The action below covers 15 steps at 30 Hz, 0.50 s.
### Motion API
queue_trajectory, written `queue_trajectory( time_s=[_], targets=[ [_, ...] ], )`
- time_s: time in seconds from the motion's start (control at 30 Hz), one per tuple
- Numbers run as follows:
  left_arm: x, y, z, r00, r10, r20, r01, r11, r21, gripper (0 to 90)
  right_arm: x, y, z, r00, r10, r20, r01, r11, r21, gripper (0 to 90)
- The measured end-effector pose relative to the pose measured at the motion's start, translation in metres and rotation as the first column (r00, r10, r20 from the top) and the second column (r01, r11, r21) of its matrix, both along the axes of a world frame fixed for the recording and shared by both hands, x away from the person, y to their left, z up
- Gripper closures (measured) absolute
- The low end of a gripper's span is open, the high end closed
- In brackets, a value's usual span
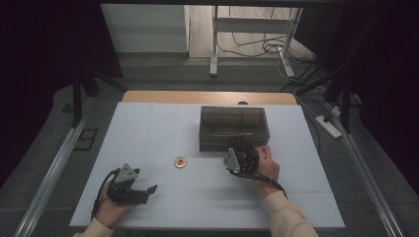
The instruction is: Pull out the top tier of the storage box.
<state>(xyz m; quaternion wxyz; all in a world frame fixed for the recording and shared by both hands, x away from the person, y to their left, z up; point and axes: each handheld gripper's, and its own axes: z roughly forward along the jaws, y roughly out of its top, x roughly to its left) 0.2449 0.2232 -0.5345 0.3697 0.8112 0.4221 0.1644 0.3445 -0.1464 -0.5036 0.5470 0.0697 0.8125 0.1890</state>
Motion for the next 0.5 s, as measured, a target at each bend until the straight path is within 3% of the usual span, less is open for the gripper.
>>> queue_trajectory(
  time_s=[0.13,0.5],
  targets=[
    [0.0001,0.0004,-0.0002,1.0,0.0,-0.001,0.0,1.0,-0.002,10.6,-0.0006,0.0004,-0.0016,0.9998,-0.002,0.017,0.002,0.999,-0.035,68.0],
    [0.0004,-0.0004,-0.0006,1.0,-0.001,-0.003,0.001,1.0,-0.001,10.7,0.0001,-0.0007,-0.0016,0.9986,0.0,0.052,0.002,0.999,-0.035,77.8]
  ],
)
